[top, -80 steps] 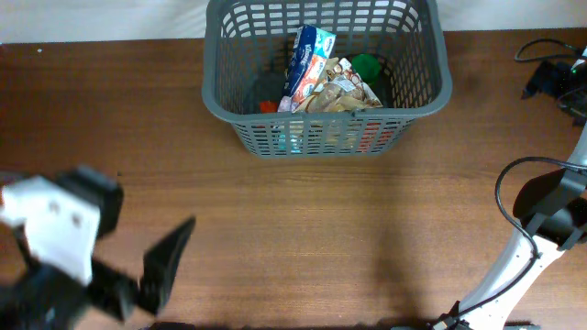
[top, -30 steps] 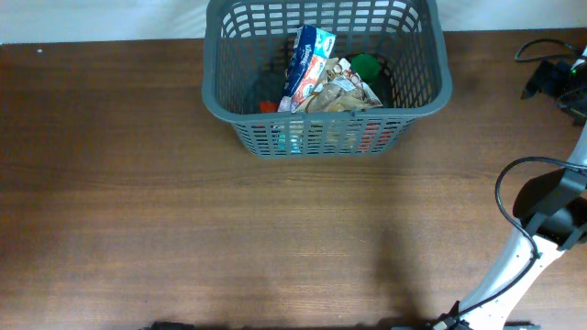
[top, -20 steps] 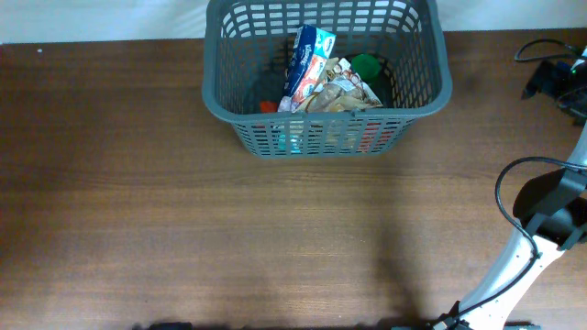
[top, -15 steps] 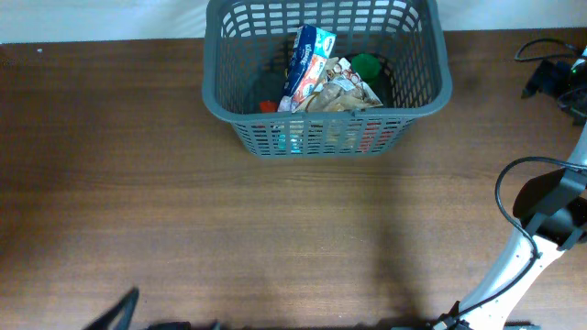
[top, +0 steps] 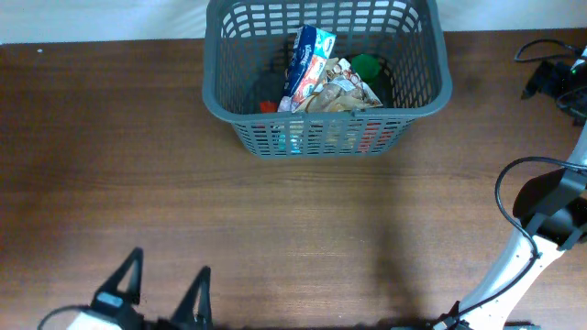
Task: Pack container
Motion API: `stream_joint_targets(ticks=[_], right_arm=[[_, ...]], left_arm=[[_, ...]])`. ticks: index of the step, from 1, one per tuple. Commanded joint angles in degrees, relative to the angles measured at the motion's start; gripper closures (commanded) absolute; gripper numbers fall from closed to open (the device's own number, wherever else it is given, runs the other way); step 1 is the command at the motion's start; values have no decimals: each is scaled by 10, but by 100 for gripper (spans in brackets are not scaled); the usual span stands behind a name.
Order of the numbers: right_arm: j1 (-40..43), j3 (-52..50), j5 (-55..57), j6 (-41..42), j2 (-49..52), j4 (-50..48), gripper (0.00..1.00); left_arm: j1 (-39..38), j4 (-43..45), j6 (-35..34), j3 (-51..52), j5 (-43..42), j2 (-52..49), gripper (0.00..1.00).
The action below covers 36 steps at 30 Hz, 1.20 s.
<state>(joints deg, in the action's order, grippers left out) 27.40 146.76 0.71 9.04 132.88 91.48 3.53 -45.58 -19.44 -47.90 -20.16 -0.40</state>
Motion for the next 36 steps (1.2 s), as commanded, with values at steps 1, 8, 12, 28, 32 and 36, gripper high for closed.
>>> stream_joint_targets(ticks=[1,8,12,28,32,36], right_arm=[[0,-2,9,3,-3,0,2],[0,-2,9,3,-3,0,1],[0,-2,9,3,-3,0,1],[0,-2,9,3,-3,0,1],[0,-2,9,3,-3,0,1],[0,-2,9,3,-3,0,1]], left_arm=[[2,49,-43,45,49,-2,1],[-6,114,-2,109,110,0,1],[-12,161,65,148,108,0,1],[-12,306,257,336,75,1,1],[-12,375,293,379,75,1,1],[-11,422,299,410,76,1,1]])
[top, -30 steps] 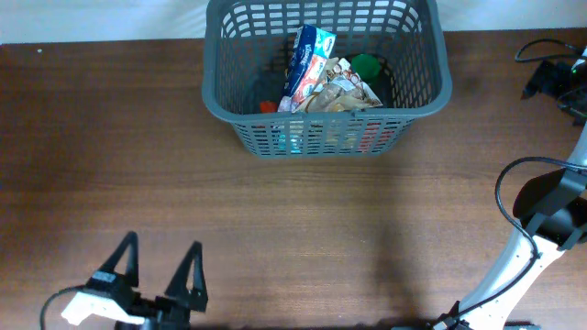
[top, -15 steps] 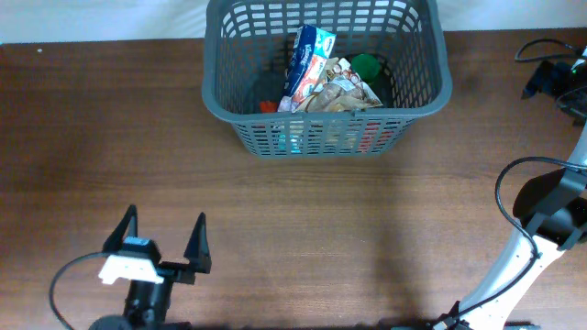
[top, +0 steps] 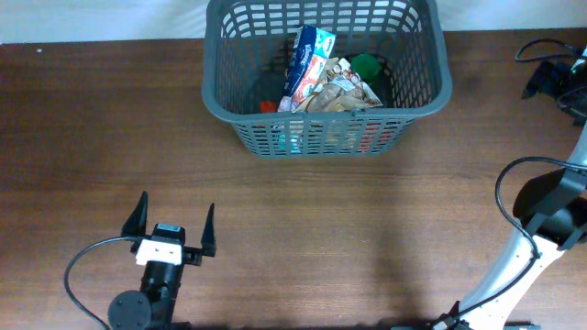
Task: Pack container
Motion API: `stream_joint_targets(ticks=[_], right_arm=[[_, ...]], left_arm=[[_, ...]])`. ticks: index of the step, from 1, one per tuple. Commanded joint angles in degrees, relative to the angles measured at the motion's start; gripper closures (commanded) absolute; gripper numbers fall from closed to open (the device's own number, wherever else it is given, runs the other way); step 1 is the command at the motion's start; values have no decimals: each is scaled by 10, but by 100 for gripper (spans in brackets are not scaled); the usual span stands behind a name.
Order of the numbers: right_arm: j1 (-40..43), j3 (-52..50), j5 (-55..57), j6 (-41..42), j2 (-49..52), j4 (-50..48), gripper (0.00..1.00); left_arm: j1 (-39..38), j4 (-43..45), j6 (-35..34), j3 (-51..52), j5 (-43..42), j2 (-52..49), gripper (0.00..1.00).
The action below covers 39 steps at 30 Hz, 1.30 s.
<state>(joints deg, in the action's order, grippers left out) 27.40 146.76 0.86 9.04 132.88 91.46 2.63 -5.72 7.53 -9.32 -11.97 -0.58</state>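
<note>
A grey slatted basket stands at the far middle of the table. Inside lie a blue, white and red packet, a crinkled snack bag, a green item and a small red item. My left gripper is open over bare wood near the front left, fingers pointing toward the basket, nothing between them. My right gripper shows only as a dark shape at the far right edge, right of the basket; its fingers cannot be made out.
The brown wooden table runs to a white backdrop at the far edge. My right arm's white link and black cable cross the front right corner.
My left gripper has moved away from the front edge toward the basket, still open and holding nothing. The right arm and the basket's contents have not moved.
</note>
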Motion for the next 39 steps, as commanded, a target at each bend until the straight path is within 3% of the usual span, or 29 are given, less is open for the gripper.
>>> stream_joint_targets(ticks=[1,16,25,30,39], right_arm=[[0,-2,7,3,-3,0,1],[0,-2,7,3,-3,0,1],[0,-2,7,3,-3,0,2],[0,-2,7,3,-3,0,1],[0,-2,7,3,-3,0,1]], left_arm=[[-2,31,29,30,-6,2,1],[-2,113,78,87,-6,2,1],[-2,84,78,88,42,2,1],[-2,14,77,88,58,2,1],[-2,16,73,88,58,3,1]])
